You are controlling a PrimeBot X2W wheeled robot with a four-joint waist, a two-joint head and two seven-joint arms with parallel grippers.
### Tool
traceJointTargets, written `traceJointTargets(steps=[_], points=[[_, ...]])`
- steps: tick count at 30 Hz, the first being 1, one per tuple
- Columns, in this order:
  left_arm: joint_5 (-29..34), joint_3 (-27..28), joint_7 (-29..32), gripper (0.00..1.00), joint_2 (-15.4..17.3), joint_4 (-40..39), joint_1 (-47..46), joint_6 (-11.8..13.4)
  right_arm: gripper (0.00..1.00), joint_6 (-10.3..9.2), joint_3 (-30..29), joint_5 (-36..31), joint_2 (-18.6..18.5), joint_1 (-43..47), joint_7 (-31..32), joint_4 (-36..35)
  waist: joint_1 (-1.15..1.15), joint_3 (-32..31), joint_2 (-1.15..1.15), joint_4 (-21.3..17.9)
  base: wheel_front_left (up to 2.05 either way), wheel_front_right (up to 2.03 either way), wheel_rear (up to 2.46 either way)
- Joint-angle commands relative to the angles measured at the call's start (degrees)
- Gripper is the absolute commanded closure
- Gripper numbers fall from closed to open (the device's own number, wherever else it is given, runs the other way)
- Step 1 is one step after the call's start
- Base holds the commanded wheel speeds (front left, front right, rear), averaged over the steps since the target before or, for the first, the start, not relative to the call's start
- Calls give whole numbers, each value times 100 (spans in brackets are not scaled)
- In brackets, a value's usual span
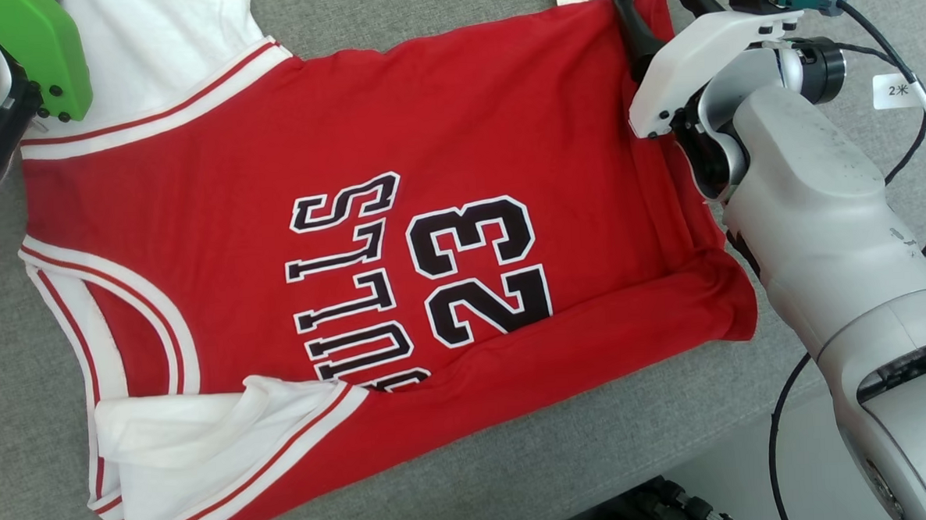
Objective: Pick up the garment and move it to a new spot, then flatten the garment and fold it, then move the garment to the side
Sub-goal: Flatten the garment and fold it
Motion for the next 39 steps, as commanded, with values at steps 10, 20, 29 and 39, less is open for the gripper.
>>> traceJointTargets(steps=[10,20,29,39], points=[[-251,-235,-327,100,40,-142,-75,11,100,-8,101,159,-188,-101,196,333,0,-51,0,127,0,0,0],[-528,-324,-812,100,-13,-202,2,11,100,-9,155,328,-376,39,-153,254,0,-339,0,324,0,0,0],[-920,-176,-1681,100,-111,-852,577,11,100,-9,260,567,-762,758,-463,-198,0,-955,0,756,0,0,0],[-564,722,-1881,100,94,-2515,2150,388,100,-9,-297,419,-1272,2161,-510,-1754,0,-1566,0,1252,0,0,0]])
